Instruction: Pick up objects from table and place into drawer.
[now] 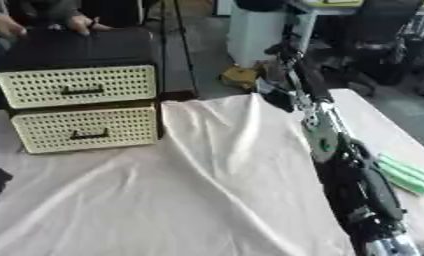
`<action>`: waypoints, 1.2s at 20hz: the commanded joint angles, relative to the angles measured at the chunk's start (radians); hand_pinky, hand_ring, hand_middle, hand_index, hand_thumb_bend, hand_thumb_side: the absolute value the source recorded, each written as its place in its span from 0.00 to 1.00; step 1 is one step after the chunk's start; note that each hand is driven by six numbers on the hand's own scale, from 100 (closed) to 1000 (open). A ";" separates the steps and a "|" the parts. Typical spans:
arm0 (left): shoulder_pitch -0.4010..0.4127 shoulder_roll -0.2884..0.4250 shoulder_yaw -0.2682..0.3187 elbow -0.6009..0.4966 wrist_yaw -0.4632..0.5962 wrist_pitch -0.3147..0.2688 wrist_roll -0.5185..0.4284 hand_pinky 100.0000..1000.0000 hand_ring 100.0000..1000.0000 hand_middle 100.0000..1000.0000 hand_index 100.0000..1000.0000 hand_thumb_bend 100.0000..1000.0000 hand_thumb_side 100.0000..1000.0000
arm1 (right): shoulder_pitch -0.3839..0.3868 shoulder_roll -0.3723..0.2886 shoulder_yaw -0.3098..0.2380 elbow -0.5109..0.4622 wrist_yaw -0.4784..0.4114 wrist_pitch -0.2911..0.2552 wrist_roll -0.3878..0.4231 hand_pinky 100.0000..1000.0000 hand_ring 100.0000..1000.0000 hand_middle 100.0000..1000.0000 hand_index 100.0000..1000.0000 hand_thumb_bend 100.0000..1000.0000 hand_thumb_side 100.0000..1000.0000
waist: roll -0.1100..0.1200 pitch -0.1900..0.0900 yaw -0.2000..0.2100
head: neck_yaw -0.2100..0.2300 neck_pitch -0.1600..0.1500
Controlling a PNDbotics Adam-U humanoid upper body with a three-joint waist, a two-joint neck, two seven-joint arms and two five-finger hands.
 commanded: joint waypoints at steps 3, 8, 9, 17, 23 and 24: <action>0.003 -0.003 0.034 -0.022 0.016 -0.003 0.010 0.28 0.43 0.56 0.68 0.26 1.00 | -0.015 -0.027 0.002 -0.030 -0.011 -0.004 0.005 0.81 0.91 0.79 0.81 0.00 0.39 | 0.005 -0.012 0.003 | -0.003 0.001; 0.006 -0.014 0.043 -0.018 0.022 0.003 0.024 0.28 0.43 0.55 0.68 0.25 1.00 | -0.012 -0.026 0.002 -0.030 -0.013 -0.003 0.006 0.81 0.91 0.79 0.81 0.00 0.39 | 0.003 -0.012 0.005 | -0.008 -0.002; 0.006 -0.014 0.044 -0.017 0.022 0.004 0.027 0.28 0.43 0.55 0.68 0.25 1.00 | -0.012 -0.027 0.001 -0.030 -0.013 -0.003 0.006 0.81 0.91 0.79 0.81 0.00 0.38 | 0.003 -0.012 0.005 | -0.010 -0.002; 0.012 -0.024 0.051 -0.018 0.022 0.003 0.035 0.28 0.43 0.55 0.68 0.25 1.00 | -0.008 -0.027 0.000 -0.029 -0.015 0.001 0.006 0.81 0.91 0.79 0.81 0.00 0.36 | 0.001 -0.014 0.009 | -0.010 -0.005; 0.016 -0.029 0.054 -0.018 0.020 0.003 0.037 0.28 0.43 0.55 0.68 0.25 1.00 | -0.003 -0.029 -0.002 -0.027 -0.017 0.004 0.003 0.81 0.91 0.79 0.81 0.00 0.37 | -0.001 -0.015 0.011 | -0.011 -0.003; 0.017 -0.029 0.054 -0.018 0.019 0.003 0.037 0.28 0.43 0.55 0.68 0.25 1.00 | -0.003 -0.029 -0.002 -0.027 -0.017 0.005 0.003 0.81 0.91 0.79 0.81 0.00 0.37 | -0.001 -0.015 0.011 | -0.011 -0.002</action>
